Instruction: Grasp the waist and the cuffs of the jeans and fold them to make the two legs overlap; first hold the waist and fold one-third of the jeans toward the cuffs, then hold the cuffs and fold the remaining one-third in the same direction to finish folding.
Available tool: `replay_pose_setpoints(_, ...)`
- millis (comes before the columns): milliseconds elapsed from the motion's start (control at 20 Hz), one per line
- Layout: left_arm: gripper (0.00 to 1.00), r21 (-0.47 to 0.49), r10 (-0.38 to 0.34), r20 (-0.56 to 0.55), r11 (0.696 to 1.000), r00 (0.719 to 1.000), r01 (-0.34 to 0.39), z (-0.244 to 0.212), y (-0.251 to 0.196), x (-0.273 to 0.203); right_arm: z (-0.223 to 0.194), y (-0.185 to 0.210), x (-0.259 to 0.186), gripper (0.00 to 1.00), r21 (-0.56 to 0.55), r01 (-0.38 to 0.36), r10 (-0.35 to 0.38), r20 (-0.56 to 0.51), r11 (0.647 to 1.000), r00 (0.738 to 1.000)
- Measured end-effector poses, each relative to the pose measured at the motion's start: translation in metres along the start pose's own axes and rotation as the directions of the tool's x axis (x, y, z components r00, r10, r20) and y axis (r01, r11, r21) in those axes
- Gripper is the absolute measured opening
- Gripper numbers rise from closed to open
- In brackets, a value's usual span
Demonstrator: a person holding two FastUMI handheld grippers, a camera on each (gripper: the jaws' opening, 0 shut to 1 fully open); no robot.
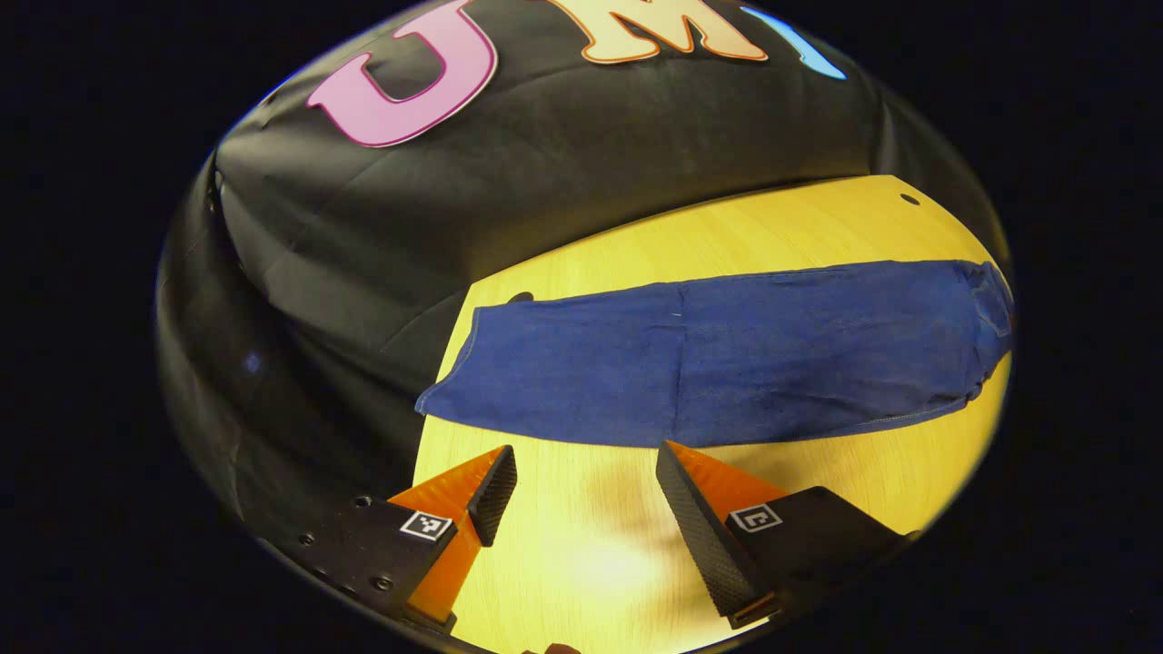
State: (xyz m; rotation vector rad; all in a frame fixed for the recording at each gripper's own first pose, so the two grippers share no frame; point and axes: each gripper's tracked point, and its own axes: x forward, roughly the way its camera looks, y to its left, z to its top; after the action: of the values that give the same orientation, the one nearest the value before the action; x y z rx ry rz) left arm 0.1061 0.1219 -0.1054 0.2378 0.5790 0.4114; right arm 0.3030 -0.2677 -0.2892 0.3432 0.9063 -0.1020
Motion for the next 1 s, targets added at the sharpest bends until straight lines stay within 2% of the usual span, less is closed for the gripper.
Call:
replay_pose_setpoints(50,0.95,-0.013,0.006,-0.001,1.0,1.0,-0.006,-0.002,0.002,-0.002,0.003,0.002,0.001,0.8,-0.013,-0.012,0.012,0.013,1.0,1.0)
replay_pose_setpoints(100,0.95,-0.03,0.006,-0.008,1.0,1.0,-0.007,-0.004,0.003,-0.006,-0.003,0.007,0.005,0.77,-0.01,-0.029,0.029,0.005,1.0,1.0)
replay_pose_setpoints(250,0.96,-0.114,-0.035,-0.025,0.993,0.999,0.032,-0.006,-0.004,-0.016,-0.002,0.01,0.009,0.41,0.03,-0.028,0.028,0.032,0.999,0.999)
replay_pose_setpoints(350,0.96,-0.159,-0.049,-0.029,0.986,0.998,0.044,-0.005,-0.008,-0.015,-0.001,0.011,0.006,0.28,0.059,-0.044,0.04,0.063,0.997,0.997)
replay_pose_setpoints(400,0.96,-0.172,-0.057,-0.026,0.984,0.998,0.052,-0.004,-0.009,-0.015,-0.002,0.013,0.005,0.25,0.08,-0.059,0.053,0.072,0.995,0.996)
replay_pose_setpoints(550,0.95,-0.186,-0.091,0.009,0.978,0.996,0.091,0.003,-0.019,-0.019,0.0,0.02,0.002,0.08,0.225,-0.089,0.071,0.086,0.97,0.994)
replay_pose_setpoints(600,0.96,-0.189,-0.099,0.014,0.977,0.995,0.1,0.003,-0.023,-0.019,-0.001,0.021,0.001,0.06,0.255,-0.086,0.067,0.082,0.963,0.994)
replay_pose_setpoints(650,0.96,-0.192,-0.112,0.018,0.975,0.994,0.113,0.002,-0.026,-0.02,-0.002,0.02,-0.001,0.05,0.239,-0.069,0.054,0.072,0.969,0.996)
replay_pose_setpoints(750,0.95,-0.2,-0.136,0.022,0.97,0.99,0.138,-0.002,-0.025,-0.019,0.001,0.012,-0.003,0.0,0.153,0.0,-0.01,0.064,0.988,0.998)
replay_pose_setpoints(800,0.96,-0.208,-0.147,0.028,0.967,0.989,0.15,-0.004,-0.024,-0.018,0.002,0.01,-0.004,0.04,0.115,0.033,-0.04,0.063,0.993,0.997)
replay_pose_setpoints(900,0.96,-0.228,-0.165,0.038,0.959,0.986,0.169,-0.007,-0.023,-0.016,0.008,0.009,-0.01,0.0,0.085,0.083,-0.089,0.073,0.993,0.993)
replay_pose_setpoints(1000,0.96,-0.245,-0.177,0.041,0.952,0.983,0.181,-0.012,-0.02,-0.013,0.016,0.008,-0.019,0.04,0.083,0.127,-0.135,0.102,0.988,0.986)
